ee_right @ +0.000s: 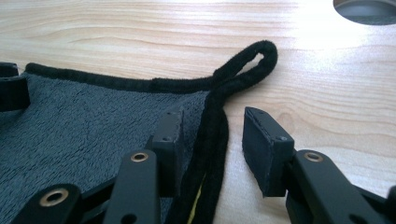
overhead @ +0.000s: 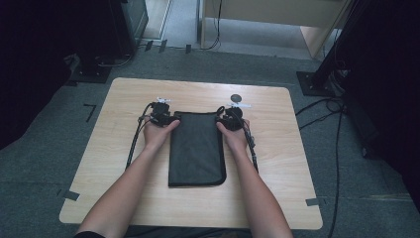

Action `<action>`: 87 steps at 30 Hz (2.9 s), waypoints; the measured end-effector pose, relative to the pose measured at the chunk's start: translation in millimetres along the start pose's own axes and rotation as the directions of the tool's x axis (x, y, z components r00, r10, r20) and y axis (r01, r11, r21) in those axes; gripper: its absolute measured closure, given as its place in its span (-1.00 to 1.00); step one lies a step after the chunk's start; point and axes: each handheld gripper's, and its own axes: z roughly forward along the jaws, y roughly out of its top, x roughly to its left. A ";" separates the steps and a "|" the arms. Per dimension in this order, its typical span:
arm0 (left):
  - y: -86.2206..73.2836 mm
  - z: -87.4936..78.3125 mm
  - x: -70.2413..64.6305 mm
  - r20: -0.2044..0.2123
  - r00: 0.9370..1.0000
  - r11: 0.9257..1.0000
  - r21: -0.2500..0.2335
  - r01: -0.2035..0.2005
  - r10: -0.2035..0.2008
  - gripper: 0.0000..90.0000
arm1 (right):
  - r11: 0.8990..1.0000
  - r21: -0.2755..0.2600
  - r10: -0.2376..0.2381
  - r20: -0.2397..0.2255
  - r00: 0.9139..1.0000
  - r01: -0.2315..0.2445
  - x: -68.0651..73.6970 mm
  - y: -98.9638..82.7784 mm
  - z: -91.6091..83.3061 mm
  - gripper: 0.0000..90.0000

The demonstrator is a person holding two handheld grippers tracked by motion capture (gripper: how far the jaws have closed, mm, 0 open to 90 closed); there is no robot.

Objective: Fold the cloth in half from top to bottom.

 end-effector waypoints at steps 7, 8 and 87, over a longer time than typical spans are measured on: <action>0.0 1.5 -5.5 0.000 0.999 0.999 0.003 -0.035 0.035 0.43 | 1.000 -0.008 -0.013 0.011 1.000 0.013 5.6 -4.9 0.3 0.79; 0.6 0.9 -1.5 0.026 1.000 1.000 0.007 -0.001 0.001 0.54 | 1.000 -0.004 0.001 0.003 1.000 -0.001 4.9 -4.2 0.3 0.83; -140.7 -144.5 -40.3 0.335 0.905 0.963 -0.137 -0.231 0.264 0.35 | 0.992 -0.041 -0.122 -0.230 0.966 0.115 13.3 -98.1 -124.5 0.80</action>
